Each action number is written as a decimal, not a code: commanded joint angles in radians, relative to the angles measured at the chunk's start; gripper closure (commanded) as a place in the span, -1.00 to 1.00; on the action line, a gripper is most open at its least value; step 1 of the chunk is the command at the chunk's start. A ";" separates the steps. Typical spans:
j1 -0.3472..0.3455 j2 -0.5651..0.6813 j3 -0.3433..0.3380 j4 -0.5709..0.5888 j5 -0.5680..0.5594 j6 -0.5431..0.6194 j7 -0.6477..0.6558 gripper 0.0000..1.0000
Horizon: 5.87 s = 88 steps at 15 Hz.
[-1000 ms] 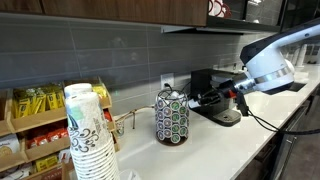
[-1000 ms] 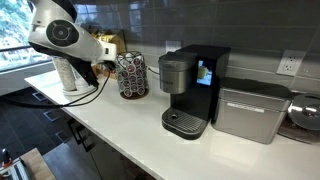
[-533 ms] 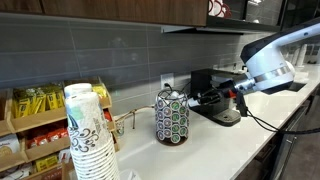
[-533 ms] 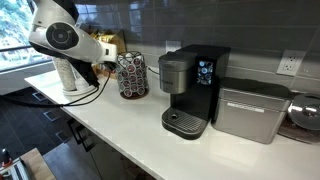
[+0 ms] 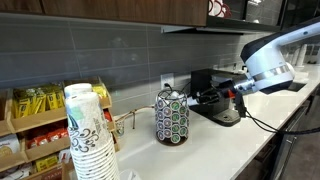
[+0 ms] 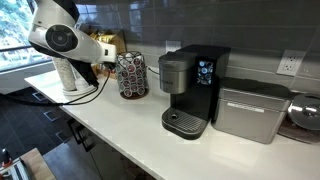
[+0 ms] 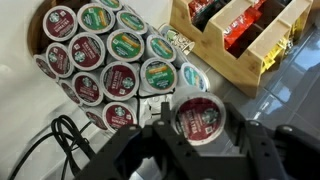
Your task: Put the cup in the cupholder
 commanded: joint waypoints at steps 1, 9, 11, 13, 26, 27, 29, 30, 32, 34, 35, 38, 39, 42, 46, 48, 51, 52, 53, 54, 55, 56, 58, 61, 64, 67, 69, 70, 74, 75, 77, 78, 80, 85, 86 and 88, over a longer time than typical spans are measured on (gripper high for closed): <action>0.016 0.019 -0.017 0.018 0.104 -0.010 -0.078 0.43; 0.010 0.058 -0.014 0.022 0.190 -0.016 -0.183 0.43; 0.007 0.063 -0.015 0.025 0.229 -0.018 -0.220 0.43; 0.005 0.069 -0.016 0.028 0.274 -0.020 -0.258 0.43; -0.001 0.101 -0.034 0.027 0.399 -0.078 -0.427 0.43; -0.001 0.104 -0.035 0.028 0.404 -0.080 -0.435 0.43; -0.001 0.111 -0.038 0.028 0.414 -0.084 -0.447 0.43; -0.002 0.114 -0.039 0.029 0.419 -0.085 -0.452 0.43; -0.002 0.119 -0.041 0.031 0.434 -0.093 -0.464 0.43; -0.002 0.129 -0.043 0.034 0.450 -0.098 -0.479 0.43; -0.002 0.132 -0.044 0.035 0.457 -0.100 -0.486 0.43; -0.006 0.140 -0.047 0.039 0.480 -0.103 -0.508 0.43; -0.189 0.164 0.115 0.034 0.491 -0.161 -0.480 0.43; -0.287 0.175 0.195 0.041 0.523 -0.198 -0.494 0.43; -0.377 0.193 0.271 0.044 0.536 -0.226 -0.490 0.43; -0.399 0.198 0.291 0.045 0.533 -0.231 -0.485 0.43; -0.417 0.204 0.311 0.045 0.526 -0.237 -0.476 0.43; -0.421 0.206 0.314 0.045 0.526 -0.240 -0.473 0.43; -0.423 0.207 0.317 0.045 0.526 -0.244 -0.471 0.43; -0.426 0.208 0.319 0.045 0.526 -0.249 -0.470 0.43; -0.429 0.207 0.321 0.045 0.525 -0.254 -0.468 0.43; -0.431 0.207 0.322 0.046 0.527 -0.257 -0.468 0.43; -0.434 0.207 0.323 0.047 0.530 -0.270 -0.466 0.43; -0.433 0.216 0.327 0.049 0.536 -0.276 -0.469 0.43; -0.431 0.226 0.331 0.051 0.548 -0.283 -0.475 0.43; -0.432 0.231 0.340 0.056 0.580 -0.264 -0.494 0.43; -0.434 0.233 0.345 0.058 0.610 -0.257 -0.510 0.43; -0.435 0.234 0.348 0.059 0.625 -0.254 -0.520 0.43; -0.440 0.240 0.355 0.061 0.682 -0.247 -0.564 0.43; -0.441 0.243 0.357 0.060 0.691 -0.249 -0.568 0.43; -0.439 0.251 0.360 0.060 0.709 -0.251 -0.576 0.43; -0.438 0.255 0.362 0.060 0.718 -0.252 -0.579 0.43; -0.436 0.260 0.367 0.061 0.734 -0.253 -0.584 0.43; -0.437 0.267 0.373 0.065 0.780 -0.258 -0.594 0.43; -0.437 0.269 0.374 0.066 0.787 -0.257 -0.596 0.43; -0.437 0.275 0.376 0.069 0.802 -0.255 -0.605 0.43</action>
